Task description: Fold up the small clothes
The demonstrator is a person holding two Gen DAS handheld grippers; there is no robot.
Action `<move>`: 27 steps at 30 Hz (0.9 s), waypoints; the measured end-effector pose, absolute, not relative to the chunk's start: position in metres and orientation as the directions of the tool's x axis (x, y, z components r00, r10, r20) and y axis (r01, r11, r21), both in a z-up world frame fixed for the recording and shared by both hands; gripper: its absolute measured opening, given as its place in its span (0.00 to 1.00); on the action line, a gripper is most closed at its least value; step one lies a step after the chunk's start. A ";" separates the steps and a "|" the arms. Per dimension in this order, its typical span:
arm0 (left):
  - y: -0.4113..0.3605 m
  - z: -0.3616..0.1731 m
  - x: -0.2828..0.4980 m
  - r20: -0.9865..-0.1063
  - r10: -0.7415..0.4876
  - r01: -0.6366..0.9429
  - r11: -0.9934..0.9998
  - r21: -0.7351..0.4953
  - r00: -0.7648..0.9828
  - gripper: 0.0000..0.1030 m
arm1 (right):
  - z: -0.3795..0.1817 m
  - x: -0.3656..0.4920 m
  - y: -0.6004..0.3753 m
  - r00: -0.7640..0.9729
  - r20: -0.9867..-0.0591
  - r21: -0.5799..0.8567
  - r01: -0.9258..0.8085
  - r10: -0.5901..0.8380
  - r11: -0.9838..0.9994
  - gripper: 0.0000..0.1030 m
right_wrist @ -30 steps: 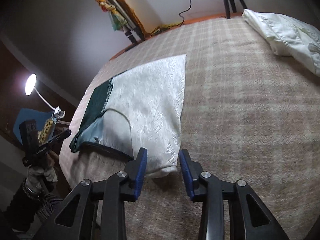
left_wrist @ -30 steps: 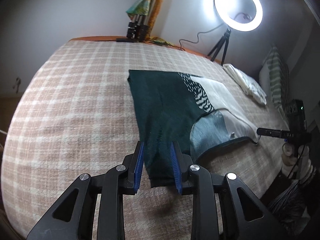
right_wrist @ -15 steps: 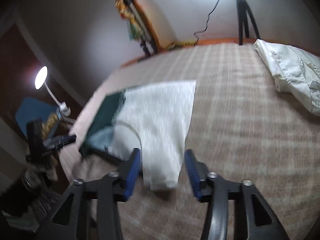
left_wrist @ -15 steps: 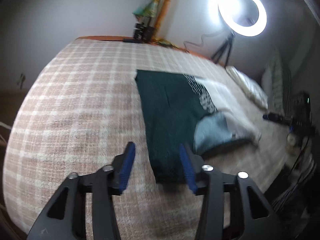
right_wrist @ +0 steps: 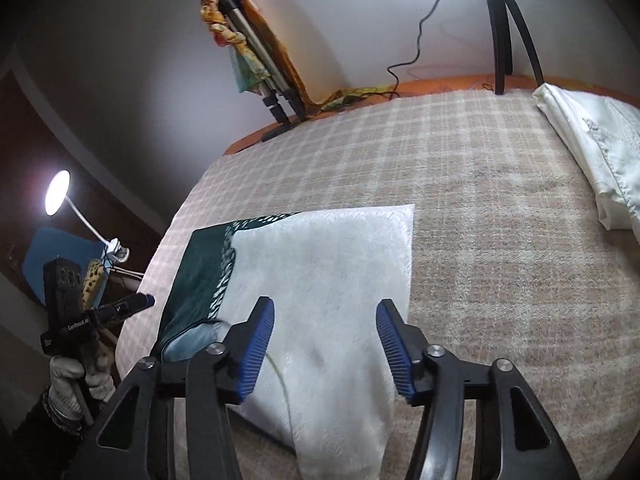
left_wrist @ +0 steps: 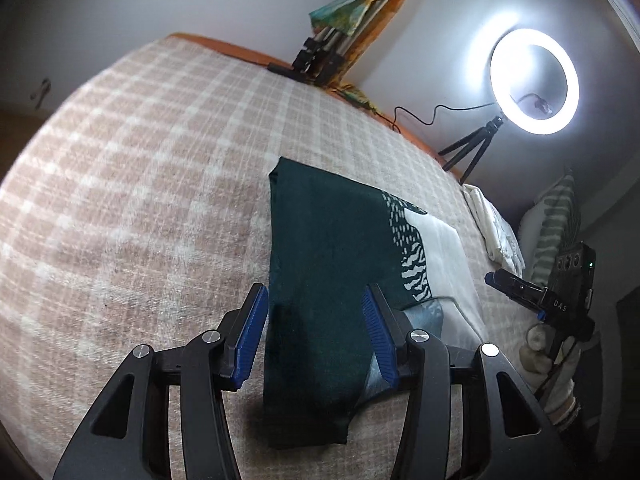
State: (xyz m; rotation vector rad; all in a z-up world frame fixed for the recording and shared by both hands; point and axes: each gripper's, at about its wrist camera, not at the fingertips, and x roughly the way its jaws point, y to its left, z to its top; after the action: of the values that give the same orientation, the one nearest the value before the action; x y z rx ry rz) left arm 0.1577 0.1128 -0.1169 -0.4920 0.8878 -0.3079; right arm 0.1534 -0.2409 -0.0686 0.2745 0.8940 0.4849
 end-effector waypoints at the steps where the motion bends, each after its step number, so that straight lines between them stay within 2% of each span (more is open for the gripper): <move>1: 0.114 -0.117 0.159 -0.658 -0.452 0.047 0.843 -0.536 0.602 0.46 | -0.070 0.157 -0.247 0.530 -0.673 0.438 -0.277 0.516 0.856 0.56; 3: 0.114 -0.112 0.162 -0.643 -0.459 0.052 0.835 -0.547 0.613 0.46 | -0.068 0.167 -0.255 0.546 -0.656 0.466 -0.250 0.521 0.849 0.54; 4: 0.111 -0.107 0.165 -0.626 -0.464 0.065 0.832 -0.551 0.627 0.46 | -0.064 0.171 -0.257 0.557 -0.641 0.480 -0.247 0.529 0.842 0.44; 5: 0.102 -0.100 0.169 -0.610 -0.470 0.088 0.832 -0.548 0.638 0.46 | -0.060 0.174 -0.257 0.561 -0.626 0.493 -0.255 0.542 0.832 0.40; 8: 0.073 -0.087 0.185 -0.586 -0.507 0.158 0.825 -0.543 0.632 0.44 | -0.043 0.183 -0.241 0.567 -0.571 0.526 -0.301 0.593 0.795 0.30; 10: 0.050 -0.086 0.201 -0.586 -0.530 0.194 0.820 -0.539 0.613 0.43 | -0.036 0.192 -0.220 0.561 -0.568 0.513 -0.330 0.602 0.792 0.25; 14: 0.008 -0.098 0.237 -0.651 -0.472 0.202 0.871 -0.447 0.595 0.35 | -0.041 0.205 -0.180 0.546 -0.619 0.447 -0.346 0.564 0.825 0.21; 20: -0.005 -0.124 0.256 -0.709 -0.389 0.175 0.917 -0.358 0.588 0.35 | -0.062 0.218 -0.152 0.542 -0.689 0.322 -0.367 0.482 0.873 0.21; 26: -0.002 -0.129 0.252 -0.706 -0.383 0.191 0.921 -0.339 0.596 0.35 | -0.091 0.234 -0.158 0.521 -0.752 0.276 -0.306 0.403 0.911 0.21; 27: -0.002 -0.129 0.251 -0.707 -0.381 0.192 0.922 -0.336 0.596 0.35 | -0.095 0.238 -0.162 0.520 -0.762 0.273 -0.285 0.387 0.919 0.18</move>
State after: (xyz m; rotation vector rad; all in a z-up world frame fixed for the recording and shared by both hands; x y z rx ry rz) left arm 0.2508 -0.0020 -0.1287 -0.2346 0.8721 -0.3366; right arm 0.2377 -0.1622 -0.0947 0.1189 0.9422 0.4039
